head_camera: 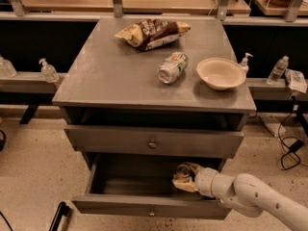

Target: Place orange can into middle drawer

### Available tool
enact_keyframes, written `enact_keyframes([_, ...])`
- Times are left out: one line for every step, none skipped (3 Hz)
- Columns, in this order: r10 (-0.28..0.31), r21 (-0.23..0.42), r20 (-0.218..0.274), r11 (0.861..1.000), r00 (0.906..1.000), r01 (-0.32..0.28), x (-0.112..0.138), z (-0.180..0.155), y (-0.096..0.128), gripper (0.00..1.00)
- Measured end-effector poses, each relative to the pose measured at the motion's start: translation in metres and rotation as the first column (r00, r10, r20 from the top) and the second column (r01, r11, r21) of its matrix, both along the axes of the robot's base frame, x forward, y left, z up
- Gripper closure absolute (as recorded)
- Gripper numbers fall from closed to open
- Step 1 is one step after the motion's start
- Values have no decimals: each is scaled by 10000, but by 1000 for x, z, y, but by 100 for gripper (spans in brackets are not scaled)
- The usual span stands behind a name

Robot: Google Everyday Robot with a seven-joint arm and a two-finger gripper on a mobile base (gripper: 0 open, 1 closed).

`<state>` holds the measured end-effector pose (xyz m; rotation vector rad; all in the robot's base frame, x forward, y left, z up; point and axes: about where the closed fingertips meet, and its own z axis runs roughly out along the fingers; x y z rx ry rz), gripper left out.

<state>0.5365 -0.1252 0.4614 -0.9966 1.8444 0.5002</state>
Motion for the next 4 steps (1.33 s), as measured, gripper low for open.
enact_keyframes([-188, -137, -74, 9997, 9998, 187, 2, -7, 0, 13])
enact_keyframes([-295, -272, -123, 9992, 9995, 292, 2, -11, -1, 0])
enact_keyframes([-313, -290, -130, 9991, 9994, 309, 2, -12, -1, 0])
enact_keyframes([-375, -83, -77, 9993, 9993, 374, 2, -9, 0, 1])
